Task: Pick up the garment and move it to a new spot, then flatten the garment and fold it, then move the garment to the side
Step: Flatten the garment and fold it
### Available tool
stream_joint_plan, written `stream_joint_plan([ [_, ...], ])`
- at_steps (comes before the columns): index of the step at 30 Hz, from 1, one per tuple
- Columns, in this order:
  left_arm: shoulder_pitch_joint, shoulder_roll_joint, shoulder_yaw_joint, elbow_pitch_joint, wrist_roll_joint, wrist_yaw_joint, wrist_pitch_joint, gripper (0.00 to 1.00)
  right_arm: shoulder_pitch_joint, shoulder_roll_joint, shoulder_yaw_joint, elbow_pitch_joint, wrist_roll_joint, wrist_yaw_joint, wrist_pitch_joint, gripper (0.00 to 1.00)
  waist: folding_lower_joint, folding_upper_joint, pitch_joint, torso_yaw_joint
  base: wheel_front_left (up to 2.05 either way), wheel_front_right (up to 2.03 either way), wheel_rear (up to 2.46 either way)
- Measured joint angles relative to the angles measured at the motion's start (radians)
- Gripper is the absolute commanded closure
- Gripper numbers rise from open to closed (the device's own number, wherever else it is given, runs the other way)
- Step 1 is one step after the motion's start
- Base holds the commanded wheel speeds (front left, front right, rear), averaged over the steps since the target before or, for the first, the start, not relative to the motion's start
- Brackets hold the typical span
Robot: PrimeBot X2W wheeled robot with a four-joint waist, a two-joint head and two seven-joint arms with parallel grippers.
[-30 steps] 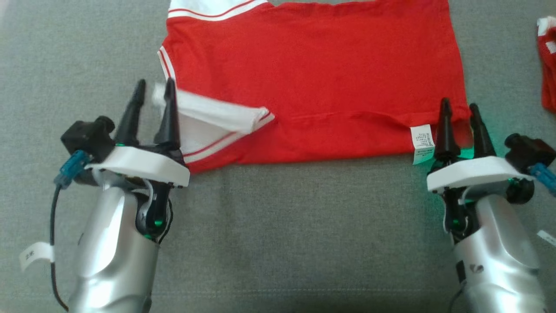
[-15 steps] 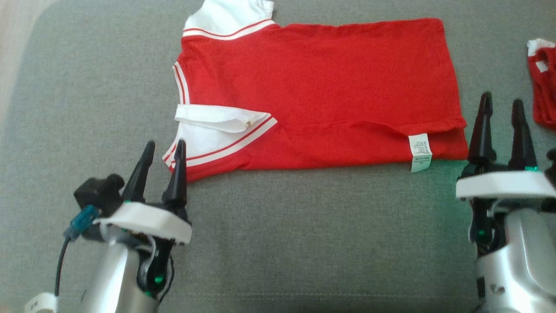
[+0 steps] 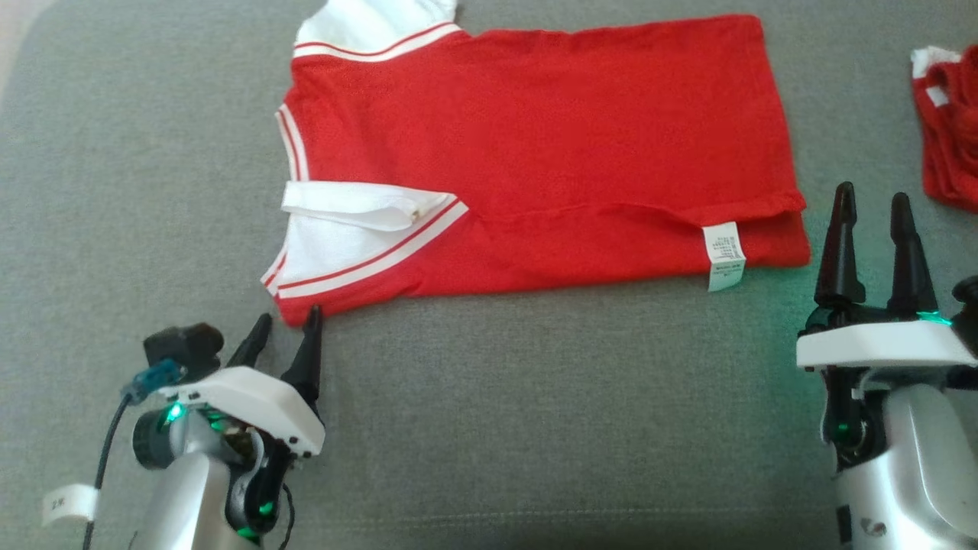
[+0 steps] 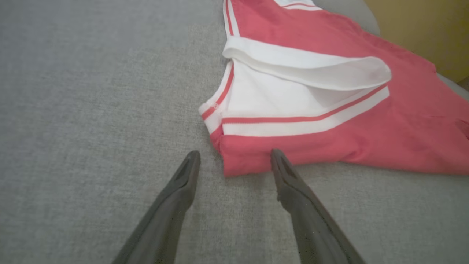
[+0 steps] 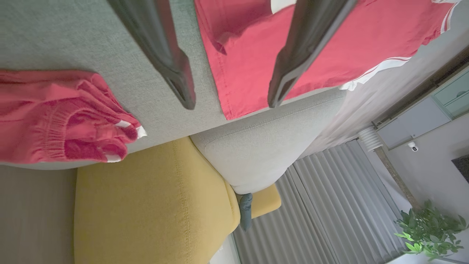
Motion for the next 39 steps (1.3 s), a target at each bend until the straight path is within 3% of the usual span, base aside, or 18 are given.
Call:
stream_joint_plan([
  [6,-0.011,0.004,0.012,0.011,-0.017,0.005,0.026,0.00,0.000,0.000,-0.005,0.000,0.000,0.000,0.000,0.00,0.0000,0.0000,0.015,-0.021,0.00,0.00,0.00],
  [7,-0.014,0.004,0.014,0.013,-0.019,0.005,0.027,0.05,0.000,0.000,-0.005,0.000,0.000,0.000,0.000,0.00,0.0000,0.0000,0.016,-0.023,0.00,0.00,0.00],
  [9,-0.023,0.004,0.017,0.018,-0.032,0.005,0.031,0.30,0.000,0.000,-0.006,0.001,0.000,0.000,0.003,0.00,0.0000,0.0000,0.018,-0.027,0.00,0.00,0.00],
  [13,-0.031,0.004,0.021,0.033,-0.049,0.004,0.035,0.95,0.000,0.000,-0.010,0.018,-0.009,0.000,0.039,0.00,0.0000,0.0000,0.021,-0.029,0.00,0.00,0.00],
  [14,-0.031,0.004,0.021,0.034,-0.051,0.004,0.035,1.00,0.000,0.000,-0.013,0.028,-0.016,0.000,0.051,0.00,0.0000,0.0000,0.022,-0.028,0.00,0.00,0.00],
  [30,-0.041,-0.009,-0.012,-0.024,-0.059,-0.002,-0.017,1.00,-0.072,0.000,-0.033,0.270,-0.063,0.000,0.173,0.00,0.0000,0.0000,0.033,0.022,0.00,0.00,0.00],
  [31,-0.041,-0.010,-0.014,-0.027,-0.059,-0.003,-0.021,1.00,-0.084,0.000,-0.030,0.281,-0.063,0.000,0.182,0.11,0.0000,0.0000,0.032,0.025,0.00,0.00,0.00],
  [32,-0.041,-0.010,-0.014,-0.027,-0.059,-0.003,-0.021,1.00,-0.084,0.000,-0.030,0.281,-0.063,0.000,0.182,0.47,0.0000,0.0000,0.032,0.025,0.00,0.00,0.00],
  [34,-0.041,-0.013,-0.019,-0.032,-0.059,-0.004,-0.026,1.00,-0.101,0.000,-0.027,0.297,-0.063,0.000,0.200,0.79,0.0000,0.0000,0.029,0.028,0.00,0.00,0.00],
  [35,-0.041,-0.014,-0.022,-0.036,-0.060,-0.004,-0.032,1.00,-0.107,-0.001,-0.025,0.301,-0.063,0.000,0.213,1.00,0.0001,0.0000,0.027,0.029,0.00,0.00,0.00],
  [39,-0.041,-0.018,-0.027,-0.060,-0.062,-0.004,-0.055,1.00,-0.108,0.000,-0.020,0.297,-0.053,0.000,0.237,1.00,0.0000,0.0000,0.014,0.030,0.00,0.00,0.00],
])
